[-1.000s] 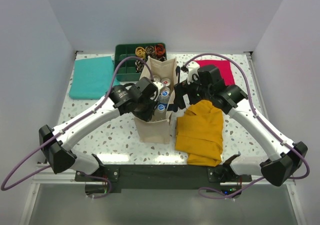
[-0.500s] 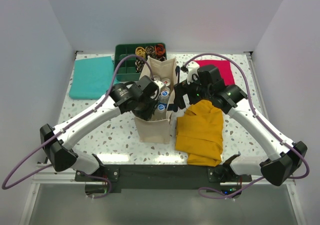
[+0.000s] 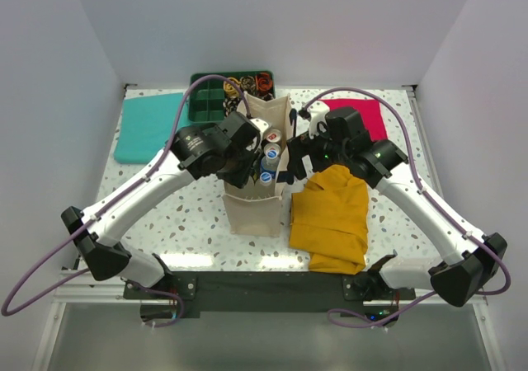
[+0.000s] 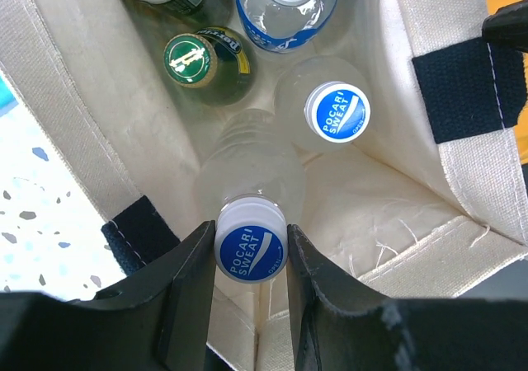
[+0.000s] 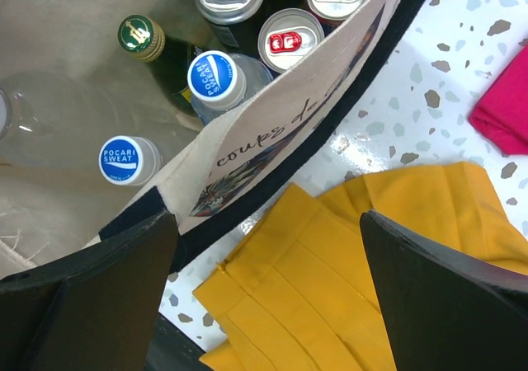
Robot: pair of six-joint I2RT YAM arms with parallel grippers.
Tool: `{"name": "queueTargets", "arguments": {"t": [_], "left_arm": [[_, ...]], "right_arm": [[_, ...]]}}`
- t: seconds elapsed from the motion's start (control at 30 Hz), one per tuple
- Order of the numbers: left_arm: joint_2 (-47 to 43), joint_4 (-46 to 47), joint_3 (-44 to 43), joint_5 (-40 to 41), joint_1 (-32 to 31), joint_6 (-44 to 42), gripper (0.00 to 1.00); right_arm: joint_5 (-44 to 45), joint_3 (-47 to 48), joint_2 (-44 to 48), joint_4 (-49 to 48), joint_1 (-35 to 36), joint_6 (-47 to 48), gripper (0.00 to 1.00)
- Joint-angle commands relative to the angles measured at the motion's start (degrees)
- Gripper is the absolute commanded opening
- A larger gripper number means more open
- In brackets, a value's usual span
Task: Take the beverage out of the canvas bag
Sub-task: Take out the drink from the canvas bag.
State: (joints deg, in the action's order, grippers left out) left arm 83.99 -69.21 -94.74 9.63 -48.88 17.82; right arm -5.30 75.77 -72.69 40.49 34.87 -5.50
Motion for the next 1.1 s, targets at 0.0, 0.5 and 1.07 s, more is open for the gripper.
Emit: {"name": "queueTargets", "arguments": {"t": [0.0, 0.5, 1.07], "left_arm": [[-2.07, 3.03, -4.05, 3.11, 0.1, -1.65, 0.0], [-9.71, 13.66, -1.86, 5.66, 0.02, -4.81, 0.0], [-17.8, 22.71, 1.66, 6.11, 0.02, -7.37, 0.0]], "right_arm": [[2.66, 1.22, 1.49, -0.59, 0.02, 0.84, 0.96], [1.17, 1.76, 2.19, -9.02, 0.02, -0.48, 0.97], [5.48, -15.29, 17.22, -22.38, 0.02, -9.18, 0.96]]}}
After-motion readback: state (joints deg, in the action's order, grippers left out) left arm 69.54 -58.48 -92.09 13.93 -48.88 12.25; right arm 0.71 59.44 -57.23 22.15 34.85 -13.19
